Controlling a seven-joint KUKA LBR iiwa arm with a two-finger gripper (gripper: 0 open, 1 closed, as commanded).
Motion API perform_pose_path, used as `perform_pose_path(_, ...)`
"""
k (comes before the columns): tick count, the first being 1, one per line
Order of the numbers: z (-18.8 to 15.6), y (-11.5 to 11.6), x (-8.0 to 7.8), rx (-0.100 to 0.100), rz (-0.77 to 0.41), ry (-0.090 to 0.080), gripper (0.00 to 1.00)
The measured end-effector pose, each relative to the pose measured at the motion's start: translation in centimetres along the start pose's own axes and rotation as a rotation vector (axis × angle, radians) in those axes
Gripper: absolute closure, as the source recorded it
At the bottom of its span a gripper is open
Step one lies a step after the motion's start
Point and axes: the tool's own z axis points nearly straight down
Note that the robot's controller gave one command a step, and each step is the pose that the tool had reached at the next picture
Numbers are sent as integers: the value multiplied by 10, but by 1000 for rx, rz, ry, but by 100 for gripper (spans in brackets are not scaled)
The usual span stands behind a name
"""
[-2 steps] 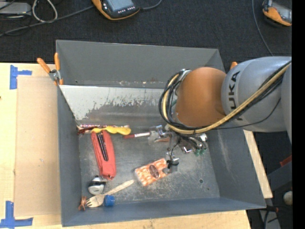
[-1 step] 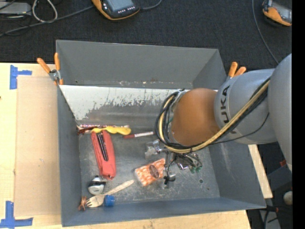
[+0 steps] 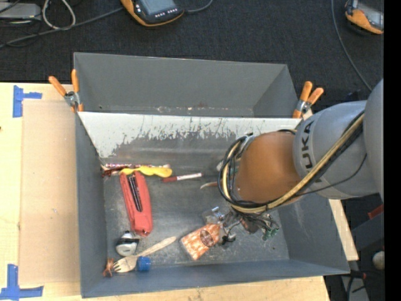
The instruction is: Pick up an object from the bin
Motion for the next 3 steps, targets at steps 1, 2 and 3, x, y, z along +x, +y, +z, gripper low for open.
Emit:
perform_pose_path(1,0,0,0,0,0,0,100)
perform_pose_path(2,-59,3,-7,-3,-23,6,100)
perform_pose_path(3,-133,2,12,-6,-82,9,100)
